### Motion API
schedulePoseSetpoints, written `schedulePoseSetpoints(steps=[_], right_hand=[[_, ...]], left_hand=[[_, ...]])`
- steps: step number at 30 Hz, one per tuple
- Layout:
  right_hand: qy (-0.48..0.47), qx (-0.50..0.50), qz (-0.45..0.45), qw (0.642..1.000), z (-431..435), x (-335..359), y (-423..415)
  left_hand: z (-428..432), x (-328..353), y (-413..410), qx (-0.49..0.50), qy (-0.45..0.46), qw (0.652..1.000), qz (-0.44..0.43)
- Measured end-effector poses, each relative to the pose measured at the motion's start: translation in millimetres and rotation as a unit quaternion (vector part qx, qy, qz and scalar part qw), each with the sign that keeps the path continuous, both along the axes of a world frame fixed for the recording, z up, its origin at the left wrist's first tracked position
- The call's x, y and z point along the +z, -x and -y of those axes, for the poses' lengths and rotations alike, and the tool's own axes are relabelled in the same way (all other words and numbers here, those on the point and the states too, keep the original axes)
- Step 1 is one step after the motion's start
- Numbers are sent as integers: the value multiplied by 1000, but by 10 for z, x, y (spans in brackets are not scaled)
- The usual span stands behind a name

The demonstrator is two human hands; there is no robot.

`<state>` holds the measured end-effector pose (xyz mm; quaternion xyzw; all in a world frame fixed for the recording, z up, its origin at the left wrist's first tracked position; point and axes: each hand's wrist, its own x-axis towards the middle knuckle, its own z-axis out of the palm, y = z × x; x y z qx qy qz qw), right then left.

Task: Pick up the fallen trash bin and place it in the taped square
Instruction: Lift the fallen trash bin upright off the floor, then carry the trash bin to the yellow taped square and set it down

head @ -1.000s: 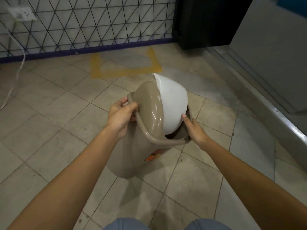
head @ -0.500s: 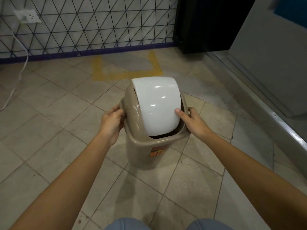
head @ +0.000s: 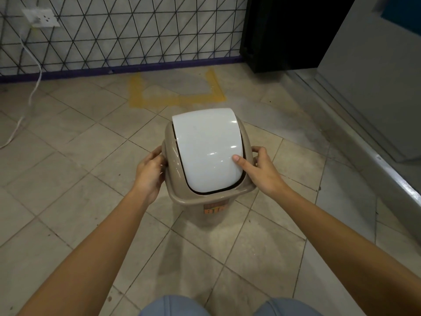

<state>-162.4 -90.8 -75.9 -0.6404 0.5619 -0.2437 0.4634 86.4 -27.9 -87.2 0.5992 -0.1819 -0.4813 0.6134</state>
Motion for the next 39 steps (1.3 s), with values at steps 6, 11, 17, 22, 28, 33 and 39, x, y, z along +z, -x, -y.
schedulePoseSetpoints(steps=[6,11,17,22,28,33,39], right_hand=[[46,23,-55,997,-51,-46,21],[111,35,-63,991,-109,-24,38],[171,89,-80,978,-157,16,63],[185,100,-93,973,-165,1,68],[188,113,-86,972,-131,-10,34],[209,101,-83,969,-55,-5,-68],[209,80,-72,972,158,7,-297]], left_hand=[[-55,-31,-13,16,-30,999,25],[-115,-11,57,35,-42,986,155],[-364,29,174,32,23,929,368],[-624,-29,245,-46,84,884,457],[-685,-108,185,-179,90,824,530],[-551,-122,149,-182,87,822,533],[-292,-99,8,-152,83,837,518]])
